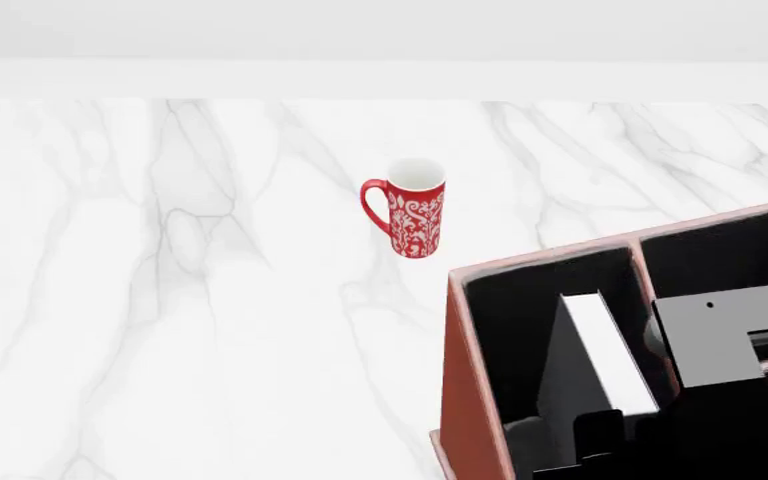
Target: Pick up the book and place it in the left compartment of the caddy.
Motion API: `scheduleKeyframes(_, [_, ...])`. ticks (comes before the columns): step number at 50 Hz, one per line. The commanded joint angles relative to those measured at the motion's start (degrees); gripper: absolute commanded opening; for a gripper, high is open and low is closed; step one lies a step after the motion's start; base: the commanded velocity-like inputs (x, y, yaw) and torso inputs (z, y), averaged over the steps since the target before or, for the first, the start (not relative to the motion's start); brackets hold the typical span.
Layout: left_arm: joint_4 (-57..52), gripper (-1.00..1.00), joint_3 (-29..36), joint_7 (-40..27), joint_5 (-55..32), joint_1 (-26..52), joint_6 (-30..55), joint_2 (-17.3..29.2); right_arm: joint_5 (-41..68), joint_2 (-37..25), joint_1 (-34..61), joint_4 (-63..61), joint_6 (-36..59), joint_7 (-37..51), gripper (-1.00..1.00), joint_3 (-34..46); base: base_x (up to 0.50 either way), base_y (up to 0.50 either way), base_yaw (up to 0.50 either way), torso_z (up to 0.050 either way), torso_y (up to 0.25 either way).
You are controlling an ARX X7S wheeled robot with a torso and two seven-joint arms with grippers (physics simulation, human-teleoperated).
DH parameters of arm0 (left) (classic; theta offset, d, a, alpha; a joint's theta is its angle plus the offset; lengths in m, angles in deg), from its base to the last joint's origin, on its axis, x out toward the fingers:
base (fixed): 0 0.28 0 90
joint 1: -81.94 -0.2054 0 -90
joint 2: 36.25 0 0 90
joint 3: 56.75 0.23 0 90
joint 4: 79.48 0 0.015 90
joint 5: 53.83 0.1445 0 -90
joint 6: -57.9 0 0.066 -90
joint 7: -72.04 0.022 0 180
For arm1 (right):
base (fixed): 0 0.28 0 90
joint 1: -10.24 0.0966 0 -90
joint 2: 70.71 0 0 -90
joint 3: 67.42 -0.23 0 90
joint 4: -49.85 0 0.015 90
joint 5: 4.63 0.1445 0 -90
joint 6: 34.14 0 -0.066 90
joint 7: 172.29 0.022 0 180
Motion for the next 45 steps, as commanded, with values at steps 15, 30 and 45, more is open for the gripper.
scheduleKeyframes(15, [-0.27,1.0,-0.08,-0.36,-0.37,-0.38,-0.46,0.45,-6.87,1.05,-1.1,1.42,-2.83,-4.15,-1.0,0.97,0.0,0.0,0.0,0.001,0.001])
scheduleKeyframes(30, [-0.17,1.0,-0.06,-0.48,-0.56,-0.59,-0.8,0.67,-8.84,1.59,-1.23,2.03,-4.05,-4.76,-1.0,1.7,0.0,0.0,0.0,0.0,0.001])
scheduleKeyframes(45, [-0.27,1.0,-0.08,-0.68,-0.78,-0.78,-1.08,0.92,-12.11,2.97,-1.66,4.44,-6.14,-6.99,-1.0,3.23,0.0,0.0,0.0,0.0,0.001])
